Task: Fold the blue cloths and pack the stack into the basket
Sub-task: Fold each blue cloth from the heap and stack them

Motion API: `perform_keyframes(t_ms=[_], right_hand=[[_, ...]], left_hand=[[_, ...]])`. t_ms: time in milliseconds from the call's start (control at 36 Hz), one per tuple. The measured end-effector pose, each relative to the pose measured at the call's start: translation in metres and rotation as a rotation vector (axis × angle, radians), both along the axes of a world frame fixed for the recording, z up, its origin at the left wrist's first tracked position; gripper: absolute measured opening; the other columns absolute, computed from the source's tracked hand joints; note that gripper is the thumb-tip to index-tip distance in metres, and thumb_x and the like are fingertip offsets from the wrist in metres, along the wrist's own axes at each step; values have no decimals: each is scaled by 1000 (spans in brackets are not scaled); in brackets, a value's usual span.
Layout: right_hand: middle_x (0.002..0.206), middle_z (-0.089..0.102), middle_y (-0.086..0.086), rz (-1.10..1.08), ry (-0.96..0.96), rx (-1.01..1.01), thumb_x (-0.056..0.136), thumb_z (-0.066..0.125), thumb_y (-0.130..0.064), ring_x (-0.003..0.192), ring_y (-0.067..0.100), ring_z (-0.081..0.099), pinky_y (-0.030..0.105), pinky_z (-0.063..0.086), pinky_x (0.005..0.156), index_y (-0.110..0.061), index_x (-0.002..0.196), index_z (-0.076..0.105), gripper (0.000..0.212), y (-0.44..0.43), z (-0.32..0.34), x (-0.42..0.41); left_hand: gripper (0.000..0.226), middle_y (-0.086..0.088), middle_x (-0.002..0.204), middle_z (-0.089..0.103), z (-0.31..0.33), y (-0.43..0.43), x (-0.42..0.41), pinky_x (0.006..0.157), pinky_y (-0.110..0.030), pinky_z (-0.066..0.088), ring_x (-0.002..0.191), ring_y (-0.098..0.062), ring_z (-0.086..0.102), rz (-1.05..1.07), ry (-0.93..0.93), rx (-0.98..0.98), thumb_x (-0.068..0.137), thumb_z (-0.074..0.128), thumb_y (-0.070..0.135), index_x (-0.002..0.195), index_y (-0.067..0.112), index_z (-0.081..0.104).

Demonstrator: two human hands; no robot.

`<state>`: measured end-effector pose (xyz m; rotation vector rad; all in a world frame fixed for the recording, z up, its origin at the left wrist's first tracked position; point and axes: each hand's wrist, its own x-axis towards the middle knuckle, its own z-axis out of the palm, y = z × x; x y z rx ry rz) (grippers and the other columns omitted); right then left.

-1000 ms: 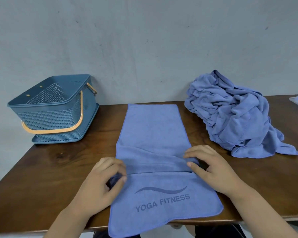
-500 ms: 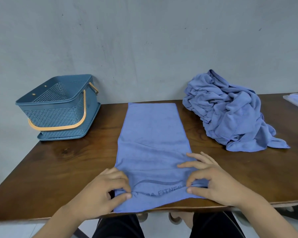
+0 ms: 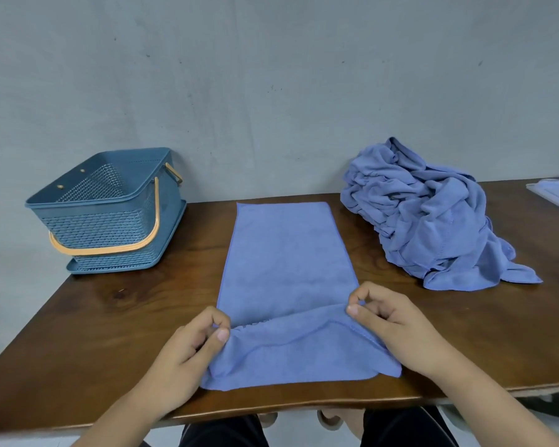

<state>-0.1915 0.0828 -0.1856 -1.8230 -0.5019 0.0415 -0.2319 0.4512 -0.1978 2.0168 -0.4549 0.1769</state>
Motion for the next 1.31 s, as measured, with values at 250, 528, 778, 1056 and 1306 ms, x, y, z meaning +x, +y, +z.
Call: perform_keyframes(t_ms=[250, 528, 778, 1056, 1306], right_hand=[[61, 43, 11, -101, 178, 29, 96, 76, -34, 56, 23, 33, 32, 32, 59, -16, 90, 75, 19, 15, 14, 81], [83, 73, 3, -276, 124, -42, 100, 72, -38, 76, 7, 67, 26, 51, 75, -11, 92, 75, 29, 38, 30, 241], [136, 59, -7, -304, -412, -700, 102, 38, -65, 126, 22, 55, 44, 48, 102, -27, 135, 62, 55, 63, -20, 288], [175, 13, -16, -20, -375, -966, 109, 22, -60, 161, 11, 5, 47, 12, 130, -45, 165, 21, 58, 74, -48, 257], [174, -7, -21, 65, -250, -1035, 110, 13, -60, 160, 6, -13, 49, 0, 131, -47, 166, 5, 58, 66, -38, 217]], left_hand=[[35, -15, 80, 41, 21, -2, 80, 65, -38, 29, 72, -28, 35, -98, 267, -363, 100, 59, 29, 84, 0, 47], [27, -2, 84, 59, 29, -8, 244, 72, -35, 39, 76, -18, 53, 202, 301, -262, 105, 53, 19, 79, 17, 58], [18, 6, 111, 64, 8, -47, 267, 86, -44, 46, 100, -20, 56, 211, -451, 588, 107, 49, 34, 114, 23, 62], [43, 17, 149, 50, -30, -58, 244, 118, -28, 32, 139, -6, 44, -163, -242, 714, 106, 48, 52, 144, 33, 54], [43, 22, 152, 44, -27, -68, 204, 119, -18, 21, 143, 1, 37, -157, -235, 712, 105, 48, 52, 145, 37, 52]])
